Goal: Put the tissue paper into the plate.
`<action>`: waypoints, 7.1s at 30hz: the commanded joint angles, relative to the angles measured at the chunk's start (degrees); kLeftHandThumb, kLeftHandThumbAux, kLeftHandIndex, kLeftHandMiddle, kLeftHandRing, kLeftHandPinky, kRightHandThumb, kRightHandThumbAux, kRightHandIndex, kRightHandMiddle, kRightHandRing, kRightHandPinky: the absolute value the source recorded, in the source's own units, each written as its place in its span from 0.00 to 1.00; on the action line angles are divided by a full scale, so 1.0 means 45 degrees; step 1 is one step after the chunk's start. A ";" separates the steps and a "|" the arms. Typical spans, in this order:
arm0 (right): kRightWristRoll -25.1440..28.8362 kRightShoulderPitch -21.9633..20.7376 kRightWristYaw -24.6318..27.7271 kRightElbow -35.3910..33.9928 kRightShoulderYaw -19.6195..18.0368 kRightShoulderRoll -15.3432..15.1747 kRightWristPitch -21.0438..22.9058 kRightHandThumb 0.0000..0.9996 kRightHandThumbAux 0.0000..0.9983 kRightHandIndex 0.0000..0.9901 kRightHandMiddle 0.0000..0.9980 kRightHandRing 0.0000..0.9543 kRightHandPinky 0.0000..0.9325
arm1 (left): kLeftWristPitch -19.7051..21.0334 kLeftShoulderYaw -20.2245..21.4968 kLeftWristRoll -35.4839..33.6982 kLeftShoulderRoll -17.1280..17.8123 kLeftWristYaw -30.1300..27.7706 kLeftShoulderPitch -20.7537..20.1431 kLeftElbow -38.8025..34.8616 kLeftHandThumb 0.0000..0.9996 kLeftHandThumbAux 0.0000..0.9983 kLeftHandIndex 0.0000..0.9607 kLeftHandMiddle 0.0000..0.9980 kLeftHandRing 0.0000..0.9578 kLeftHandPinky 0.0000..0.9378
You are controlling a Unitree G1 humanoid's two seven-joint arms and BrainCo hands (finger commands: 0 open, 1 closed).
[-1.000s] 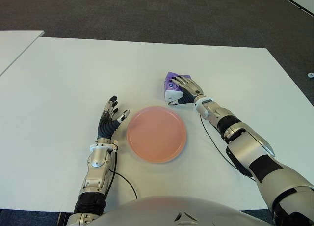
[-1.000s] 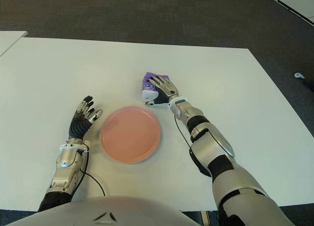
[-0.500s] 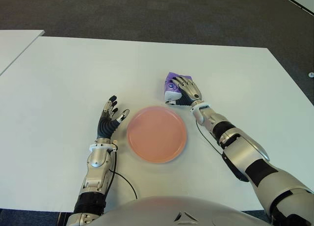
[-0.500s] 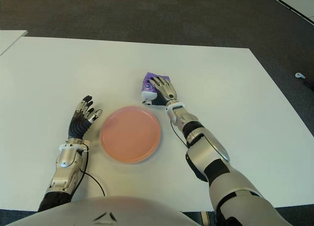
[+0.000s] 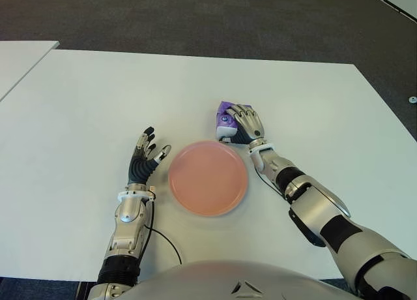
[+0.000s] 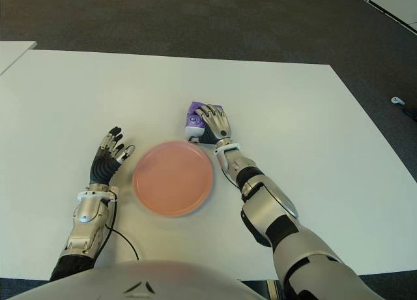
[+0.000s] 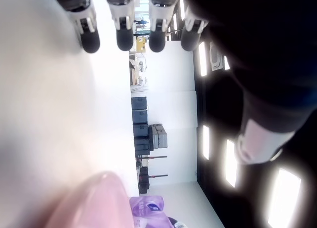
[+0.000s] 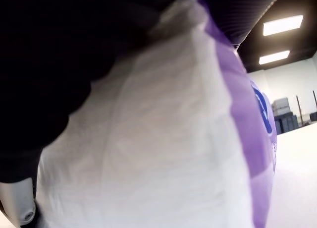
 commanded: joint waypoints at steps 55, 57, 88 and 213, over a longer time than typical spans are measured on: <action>0.1897 0.0544 0.1292 0.0561 -0.2251 -0.0394 -0.2151 0.86 0.68 0.40 0.54 0.92 0.87 | 0.0306 0.0186 -0.0072 0.0018 0.0036 0.0383 -0.0381 0.00 0.63 0.01 0.00 0.00 0.00; 0.2353 0.0187 0.1683 0.0396 -0.2759 -0.0533 -0.2485 0.86 0.68 0.40 0.54 0.92 0.84 | 0.0314 0.0185 -0.0080 0.0016 0.0024 0.0395 -0.0404 0.00 0.63 0.01 0.00 0.00 0.00; 0.5599 0.2114 0.6855 -1.3101 -0.6317 -0.0579 -0.0987 0.85 0.68 0.40 0.53 0.91 0.84 | 0.0274 0.0167 -0.0130 -0.0019 -0.0120 0.0371 -0.0410 0.00 0.63 0.01 0.00 0.00 0.00; 0.4351 0.6215 1.6189 -1.5648 -0.2980 -0.3254 -0.2585 0.02 0.33 0.00 0.00 0.00 0.00 | 0.0460 0.0182 -0.0578 0.0103 -0.0479 0.0307 -0.0378 0.00 0.64 0.00 0.00 0.00 0.00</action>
